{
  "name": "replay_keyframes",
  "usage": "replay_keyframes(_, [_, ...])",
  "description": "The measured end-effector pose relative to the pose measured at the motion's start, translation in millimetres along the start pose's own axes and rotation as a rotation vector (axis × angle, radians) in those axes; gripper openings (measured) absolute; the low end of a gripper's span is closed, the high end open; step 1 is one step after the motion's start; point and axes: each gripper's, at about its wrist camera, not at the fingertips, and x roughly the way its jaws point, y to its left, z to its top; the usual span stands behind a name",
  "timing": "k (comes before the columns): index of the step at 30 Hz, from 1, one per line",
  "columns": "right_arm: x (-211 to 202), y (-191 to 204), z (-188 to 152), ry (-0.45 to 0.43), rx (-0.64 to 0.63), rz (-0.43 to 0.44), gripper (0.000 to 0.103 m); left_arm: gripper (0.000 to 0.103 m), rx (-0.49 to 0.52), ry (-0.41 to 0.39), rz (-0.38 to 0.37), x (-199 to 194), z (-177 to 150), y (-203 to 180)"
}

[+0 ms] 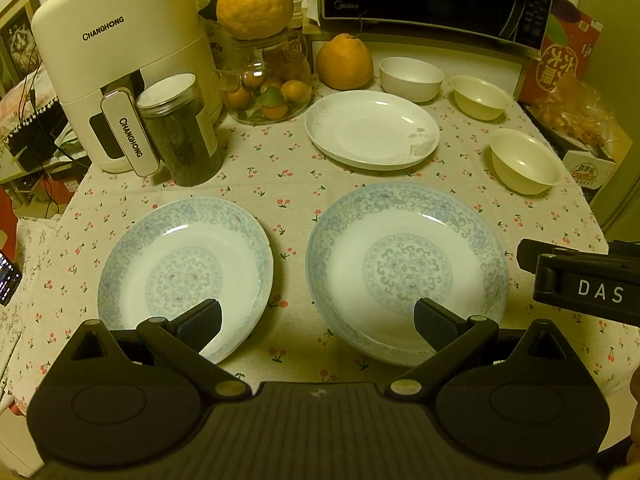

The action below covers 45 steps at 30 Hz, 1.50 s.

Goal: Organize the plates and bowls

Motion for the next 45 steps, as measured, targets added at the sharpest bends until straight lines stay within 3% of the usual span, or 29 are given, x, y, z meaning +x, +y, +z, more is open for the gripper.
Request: replay_keyframes(45, [3.0,1.3,-4.4,0.008,-0.001,0.0,0.103,0.103,0.0,0.007,0.004,2.5,-4.4,2.0])
